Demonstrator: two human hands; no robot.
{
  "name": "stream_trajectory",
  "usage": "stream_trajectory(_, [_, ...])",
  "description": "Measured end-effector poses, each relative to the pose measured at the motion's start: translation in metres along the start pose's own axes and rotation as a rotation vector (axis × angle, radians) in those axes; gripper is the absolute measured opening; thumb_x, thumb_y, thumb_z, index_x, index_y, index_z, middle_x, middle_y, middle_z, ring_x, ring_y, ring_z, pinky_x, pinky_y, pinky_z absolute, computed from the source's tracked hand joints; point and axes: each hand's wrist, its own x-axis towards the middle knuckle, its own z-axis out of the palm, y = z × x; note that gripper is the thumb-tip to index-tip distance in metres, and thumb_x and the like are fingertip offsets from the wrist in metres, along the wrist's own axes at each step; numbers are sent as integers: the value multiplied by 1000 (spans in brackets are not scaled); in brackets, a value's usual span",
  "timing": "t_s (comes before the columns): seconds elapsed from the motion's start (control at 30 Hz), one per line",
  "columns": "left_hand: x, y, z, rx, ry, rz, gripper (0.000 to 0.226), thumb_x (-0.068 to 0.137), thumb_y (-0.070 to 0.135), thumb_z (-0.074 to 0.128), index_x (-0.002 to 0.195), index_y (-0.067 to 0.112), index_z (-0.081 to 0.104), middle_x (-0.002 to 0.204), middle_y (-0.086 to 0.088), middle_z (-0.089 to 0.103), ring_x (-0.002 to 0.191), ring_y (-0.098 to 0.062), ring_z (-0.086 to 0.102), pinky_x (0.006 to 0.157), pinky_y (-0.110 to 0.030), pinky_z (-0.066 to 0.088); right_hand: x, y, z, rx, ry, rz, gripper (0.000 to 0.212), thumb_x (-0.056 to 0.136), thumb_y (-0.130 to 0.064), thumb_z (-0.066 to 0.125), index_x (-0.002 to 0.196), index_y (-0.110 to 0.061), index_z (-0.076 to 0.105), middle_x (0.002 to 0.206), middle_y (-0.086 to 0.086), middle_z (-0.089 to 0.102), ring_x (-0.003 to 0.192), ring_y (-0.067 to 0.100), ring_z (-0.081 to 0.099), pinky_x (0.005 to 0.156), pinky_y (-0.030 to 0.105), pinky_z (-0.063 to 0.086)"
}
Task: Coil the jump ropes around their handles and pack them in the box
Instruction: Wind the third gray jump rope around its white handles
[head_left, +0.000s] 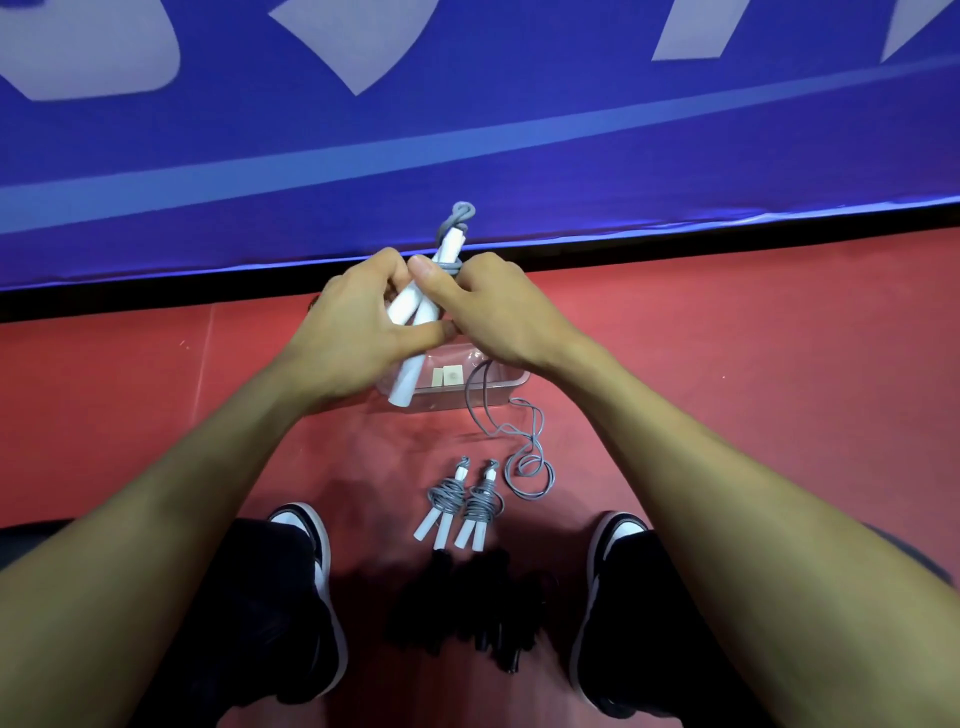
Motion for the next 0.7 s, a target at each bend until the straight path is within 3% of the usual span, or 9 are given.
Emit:
stream_trajectory(0.1, [0, 0, 0, -163, -128, -14, 41, 82, 38, 78, 113, 19, 59, 101, 1, 73, 93, -24, 71, 86, -54, 56, -1, -3, 0, -16, -8, -24, 62, 106, -42, 44, 50, -15, 45, 42, -7, 38, 43, 7, 40, 48, 20, 30])
stream_trajectory(0.2, [0, 1, 2, -230, -159, -10, 37, 89, 24, 76, 117, 14, 55, 106, -7, 72, 97, -30, 70, 87, -57, 55, -1, -2, -1, -18, 0, -23, 64, 105, -43, 44, 47, -18, 42, 39, -7, 38, 41, 6, 40, 47, 19, 32])
stream_trajectory(0.33, [2, -3, 7, -172, -131, -52, 42, 91, 27, 74, 118, 12, 45, 98, -11, 70, 79, -29, 70, 73, -50, 57, 2, 3, 1, -60, 5, 28, 64, 103, -52, 42, 50, -16, 43, 42, -5, 40, 44, 10, 39, 48, 23, 28])
stream_trajectory(0.43, [4, -7, 8, -148, -161, -28, 40, 91, 28, 70, 122, 20, 46, 96, -3, 67, 74, -20, 62, 60, -40, 50, 0, 4, -1, -50, -1, 37, 64, 103, -53, 43, 49, -19, 42, 35, -10, 41, 42, 5, 42, 45, 21, 28])
stream_trajectory(0.53, [6, -8, 6, -200, -170, -63, 44, 82, 32, 68, 121, 26, 49, 100, 5, 64, 81, -14, 59, 69, -34, 45, -1, 4, -2, -10, 12, 15, 61, 102, -50, 48, 49, -20, 40, 35, -11, 37, 41, 6, 39, 45, 19, 30])
stream_trajectory(0.6, [6, -4, 6, -272, -177, -72, 49, 78, 43, 65, 120, 21, 55, 94, 0, 66, 78, -13, 55, 72, -36, 44, 1, 4, -2, 10, 35, -10, 62, 102, -50, 48, 51, -16, 44, 42, -8, 37, 43, 9, 37, 47, 21, 30])
stream_trajectory(0.7, [5, 3, 5, -401, -189, -58, 31, 94, 44, 55, 98, 14, 63, 76, -6, 61, 72, -21, 51, 68, -38, 39, 5, 5, -3, 12, 80, -22, 63, 104, -47, 46, 61, -3, 62, 50, -3, 46, 47, 10, 40, 50, 21, 33])
